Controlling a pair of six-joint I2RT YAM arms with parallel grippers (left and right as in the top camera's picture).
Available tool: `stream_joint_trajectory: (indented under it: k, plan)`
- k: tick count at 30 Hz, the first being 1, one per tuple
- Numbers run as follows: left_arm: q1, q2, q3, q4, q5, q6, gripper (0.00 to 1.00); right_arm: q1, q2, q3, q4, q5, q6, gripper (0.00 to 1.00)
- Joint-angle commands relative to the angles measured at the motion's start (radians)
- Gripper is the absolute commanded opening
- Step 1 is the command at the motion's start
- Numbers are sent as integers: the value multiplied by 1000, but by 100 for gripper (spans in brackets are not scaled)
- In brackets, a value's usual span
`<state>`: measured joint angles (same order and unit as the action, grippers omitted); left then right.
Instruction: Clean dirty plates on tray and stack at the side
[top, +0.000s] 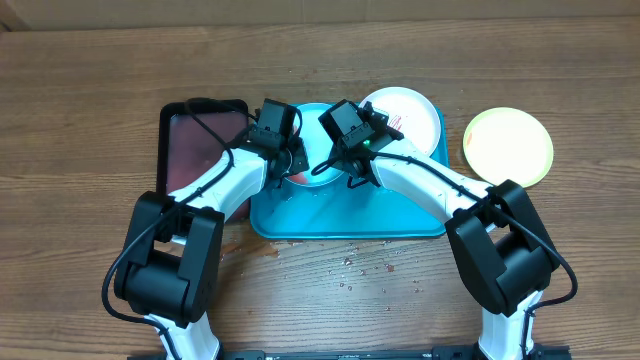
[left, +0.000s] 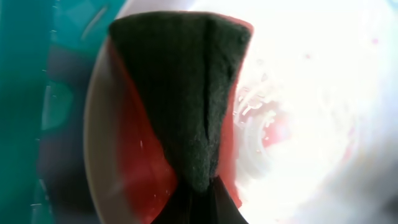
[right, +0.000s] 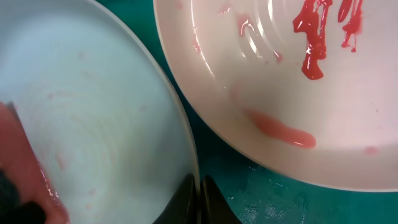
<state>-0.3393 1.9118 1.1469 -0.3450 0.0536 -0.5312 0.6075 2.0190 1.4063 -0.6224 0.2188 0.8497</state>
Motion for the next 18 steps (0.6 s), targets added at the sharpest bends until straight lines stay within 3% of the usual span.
stream_joint_trajectory:
  k: [1,11,18]
  plan:
    - [-23,42,-5,-16,158,31,4,14,-4,6,15,-37,-16,4]
    - [-23,42,-5,7,182,49,4,14,-4,6,16,-37,-16,4]
    - [-23,42,-5,-29,-29,55,4,14,-4,6,15,-37,-16,4]
